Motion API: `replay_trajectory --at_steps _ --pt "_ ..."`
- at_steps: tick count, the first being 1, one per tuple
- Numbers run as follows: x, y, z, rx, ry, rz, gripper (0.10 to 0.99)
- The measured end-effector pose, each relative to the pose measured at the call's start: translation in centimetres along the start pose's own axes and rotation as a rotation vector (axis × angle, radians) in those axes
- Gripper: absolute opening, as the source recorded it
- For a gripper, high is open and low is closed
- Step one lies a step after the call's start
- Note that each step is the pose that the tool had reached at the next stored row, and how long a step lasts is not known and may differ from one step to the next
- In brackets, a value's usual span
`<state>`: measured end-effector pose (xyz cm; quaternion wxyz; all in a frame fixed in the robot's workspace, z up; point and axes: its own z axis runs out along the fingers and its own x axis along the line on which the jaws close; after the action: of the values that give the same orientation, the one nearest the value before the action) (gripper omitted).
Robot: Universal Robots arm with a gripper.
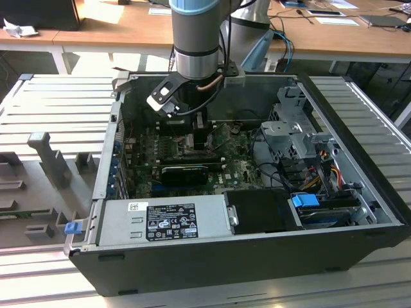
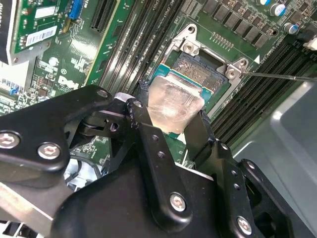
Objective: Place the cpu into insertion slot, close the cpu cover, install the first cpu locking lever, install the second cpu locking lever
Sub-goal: 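Place the cpu into insertion slot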
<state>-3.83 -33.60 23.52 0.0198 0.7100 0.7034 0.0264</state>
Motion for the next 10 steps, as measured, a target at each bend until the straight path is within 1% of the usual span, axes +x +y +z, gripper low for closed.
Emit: replay_trajectory --at_steps 4,6,8,10 --pt "0.51 -0.13 0.42 0.0 0.0004 0.0 0.529" --pt "0.62 -0.38 1.06 0.0 0.0002 0.0 0.529" --pt "0.71 -0.41 1.25 0.0 0.0001 0.0 0.529" --pt "0.97 -0.44 1.56 0.0 0.0003 0.0 0.529"
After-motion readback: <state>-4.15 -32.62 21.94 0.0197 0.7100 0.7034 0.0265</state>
